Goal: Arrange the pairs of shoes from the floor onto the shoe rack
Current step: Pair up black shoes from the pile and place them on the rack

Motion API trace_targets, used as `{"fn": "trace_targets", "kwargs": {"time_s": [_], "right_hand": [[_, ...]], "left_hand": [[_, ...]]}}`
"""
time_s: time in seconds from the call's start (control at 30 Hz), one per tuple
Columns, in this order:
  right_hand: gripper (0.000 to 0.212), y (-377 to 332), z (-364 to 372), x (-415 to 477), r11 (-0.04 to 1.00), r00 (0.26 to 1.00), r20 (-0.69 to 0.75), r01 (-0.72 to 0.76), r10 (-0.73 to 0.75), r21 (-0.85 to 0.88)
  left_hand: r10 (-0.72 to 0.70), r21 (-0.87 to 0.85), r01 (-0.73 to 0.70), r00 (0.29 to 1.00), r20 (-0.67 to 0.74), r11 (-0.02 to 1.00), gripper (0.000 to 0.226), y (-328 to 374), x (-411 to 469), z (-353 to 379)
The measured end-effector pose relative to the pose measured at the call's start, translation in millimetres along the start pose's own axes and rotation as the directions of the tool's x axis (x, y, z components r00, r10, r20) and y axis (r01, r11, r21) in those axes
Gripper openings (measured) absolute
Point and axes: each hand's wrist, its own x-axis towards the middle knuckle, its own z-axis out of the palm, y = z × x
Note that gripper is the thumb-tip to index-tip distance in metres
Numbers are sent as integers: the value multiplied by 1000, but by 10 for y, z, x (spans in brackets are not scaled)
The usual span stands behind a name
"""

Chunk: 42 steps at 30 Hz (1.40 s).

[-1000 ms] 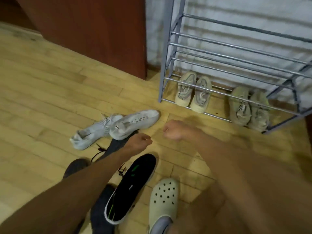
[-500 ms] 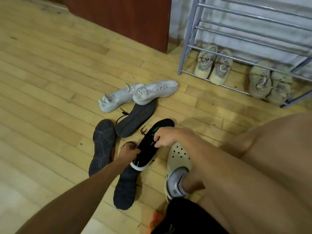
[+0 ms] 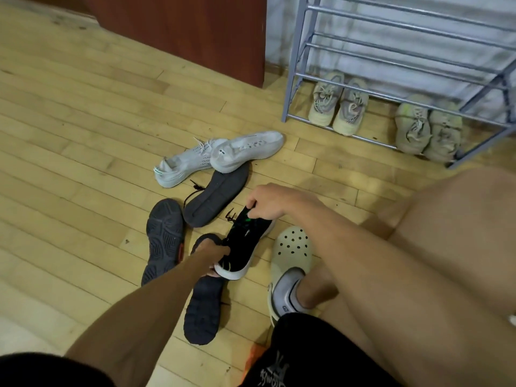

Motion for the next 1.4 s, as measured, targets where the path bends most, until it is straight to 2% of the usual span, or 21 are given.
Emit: {"fn": "trace_targets", "kwargs": {"time_s": [0.13, 0.2, 0.33, 0.43, 0.5, 0.6, 0.7, 0.77, 0.9, 1.0, 1.1, 1.17, 1.23, 1.3, 1.4], "right_hand": [[44, 77, -202, -202, 995, 999, -9, -50, 49, -92], [42, 103, -384, -380, 990, 997, -57, -64, 57, -123], [41, 140, -672, -782, 996, 965, -256, -72, 58, -45], [46, 190, -770, -1002, 993, 961, -257, -112, 98, -42], [52, 206, -820, -1131, 991, 962, -242, -134, 130, -2], [50, 181, -942, -1310, 988, 958, -252, -113, 138, 109], [50, 150, -1113, -1504, 950, 927, -343, -44, 154, 308], [47, 210, -1258, -1613, 871, 888, -416, 40, 194, 490], [13, 558, -1565, -1932, 684, 796, -534, 222, 286, 695], [16, 843, -1720, -2296, 492, 788, -541, 361, 294, 793], [23, 1159, -1755, -2603, 437, 730, -603, 450, 323, 779], [38, 1412, -1684, -2741, 414, 695, -626, 484, 354, 771], [46, 1692, -1561, -2830, 399, 670, -627, 490, 397, 775], [41, 1965, -1354, -2909, 365, 666, -599, 476, 444, 800], [28, 2318, -997, -3039, 331, 680, -549, 438, 487, 836]], "left_hand": [[-36, -251, 106, 962, 271, 962, 12, 154, -285, -76], [-14, -359, 122, 957, 289, 925, 8, 218, -429, -105], [79, -510, 68, 962, 261, 857, 7, 395, -645, -159], [184, -547, -23, 953, 241, 837, 16, 657, -804, -222], [275, -554, -104, 933, 234, 826, 14, 872, -966, -267], [435, -521, -271, 873, 220, 809, 18, 1199, -1288, -354], [585, -456, -446, 778, 228, 770, 22, 1562, -1716, -418], [669, -412, -545, 692, 270, 730, 27, 1816, -2020, -425], [771, -339, -693, 549, 323, 636, 32, 2329, -2560, -316], [804, -318, -746, 480, 352, 585, 29, 2637, -2891, -107], [798, -280, -759, 488, 355, 588, 28, 2860, -3170, 198], [786, -246, -760, 508, 352, 602, 31, 2942, -3291, 453], [763, -114, -790, 527, 375, 602, 37, 3018, -3344, 742], [725, 25, -807, 543, 423, 589, 39, 3036, -3374, 1064], [687, 147, -800, 580, 438, 582, 29, 3008, -3352, 1550]]}}
